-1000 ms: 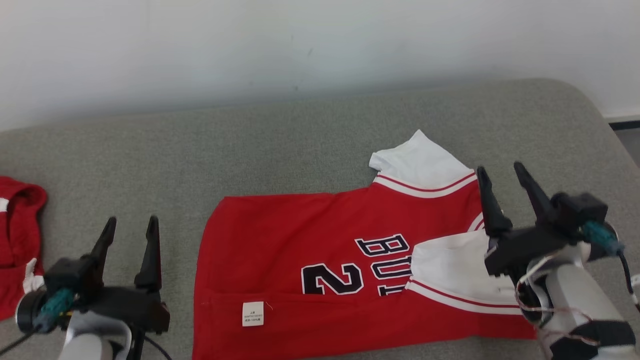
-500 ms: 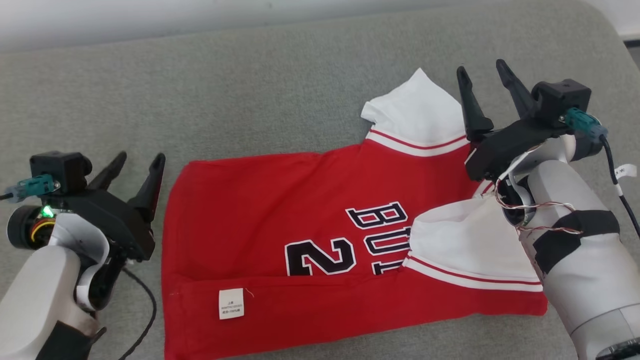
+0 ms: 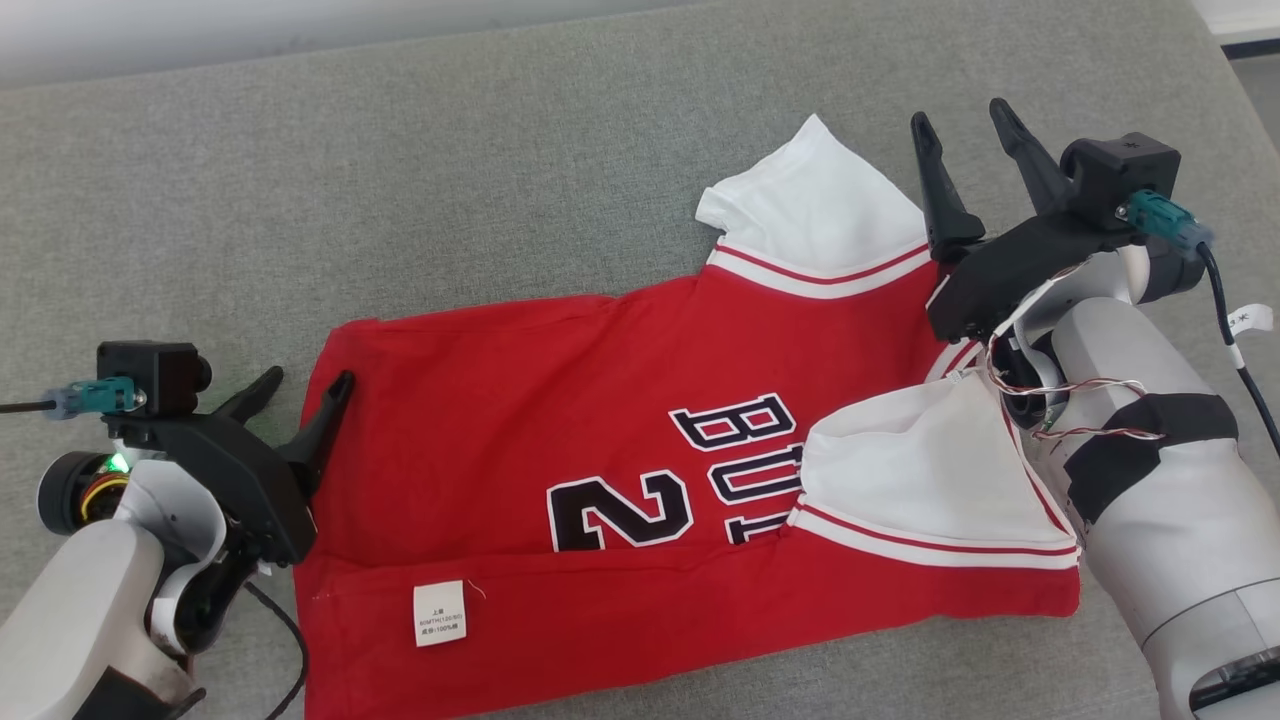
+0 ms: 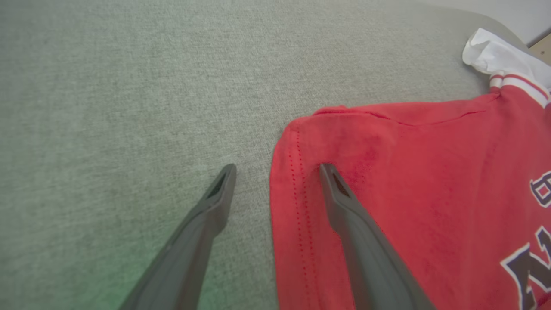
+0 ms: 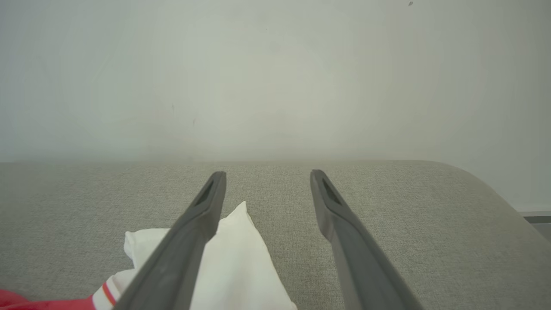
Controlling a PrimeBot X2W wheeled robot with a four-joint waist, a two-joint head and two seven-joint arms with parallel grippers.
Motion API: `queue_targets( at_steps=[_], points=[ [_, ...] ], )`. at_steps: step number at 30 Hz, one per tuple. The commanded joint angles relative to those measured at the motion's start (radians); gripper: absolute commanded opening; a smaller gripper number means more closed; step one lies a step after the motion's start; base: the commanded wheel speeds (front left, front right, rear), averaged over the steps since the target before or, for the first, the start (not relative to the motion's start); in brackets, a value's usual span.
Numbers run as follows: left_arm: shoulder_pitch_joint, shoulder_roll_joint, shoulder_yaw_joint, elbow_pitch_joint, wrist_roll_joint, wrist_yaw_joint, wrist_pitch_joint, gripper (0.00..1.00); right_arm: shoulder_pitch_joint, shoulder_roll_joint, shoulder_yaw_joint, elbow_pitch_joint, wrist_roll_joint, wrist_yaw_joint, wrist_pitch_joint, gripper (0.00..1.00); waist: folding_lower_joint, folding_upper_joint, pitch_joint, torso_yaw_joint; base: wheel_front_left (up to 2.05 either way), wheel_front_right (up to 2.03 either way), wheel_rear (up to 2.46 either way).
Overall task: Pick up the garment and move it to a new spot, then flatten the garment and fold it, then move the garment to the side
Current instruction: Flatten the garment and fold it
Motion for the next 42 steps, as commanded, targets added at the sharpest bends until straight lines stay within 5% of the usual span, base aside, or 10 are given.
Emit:
queue_targets(
  at_steps=[1,15,17,18,29,40,41,42],
  points=[
    [-0.005,0.002,-0.007,0.006,-0.007,0.001,-0.001,1.00,-0.007,0.009,0.006,-0.006,0.002,-0.002,-0.004,1.00,0.0000,-0.0002,0.006,-0.004,0.00,0.00,0.00],
    [-0.096,-0.031,-0.087,0.104,-0.038,0.001,-0.022,1.00,-0.062,0.033,0.053,0.026,-0.019,-0.002,-0.004,1.00,0.0000,-0.0002,0.051,-0.019,0.00,0.00,0.00],
    [-0.098,-0.037,-0.110,0.111,-0.055,0.001,-0.016,0.20,-0.074,0.033,0.065,0.046,-0.018,-0.002,-0.004,1.00,0.0000,-0.0002,0.058,-0.013,0.00,0.00,0.00],
    [-0.097,-0.036,-0.121,0.111,-0.056,0.001,-0.020,0.00,-0.082,0.036,0.072,0.061,-0.013,-0.002,-0.004,1.00,0.0000,-0.0002,0.061,-0.010,0.00,0.00,0.00],
    [-0.133,-0.075,-0.129,0.049,0.013,0.026,-0.298,0.00,-0.232,-0.008,0.136,0.250,0.032,-0.002,0.143,1.00,0.0000,-0.0002,0.113,0.111,0.00,0.00,0.00],
    [-0.103,-0.127,-0.179,-0.040,0.091,0.094,-0.380,0.00,-0.307,-0.054,0.172,0.336,0.047,-0.002,0.291,1.00,0.0000,-0.0002,0.163,0.194,0.00,0.00,0.00],
    [-0.106,-0.128,-0.179,-0.044,0.095,0.098,-0.381,0.00,-0.311,-0.054,0.174,0.339,0.049,-0.002,0.298,0.94,0.0000,-0.0002,0.164,0.196,0.00,0.00,0.00],
    [-0.108,-0.130,-0.179,-0.049,0.095,0.102,-0.385,0.00,-0.315,-0.052,0.176,0.343,0.050,-0.002,0.308,0.41,0.0000,-0.0002,0.165,0.198,0.00,0.00,0.00]
  ],
)
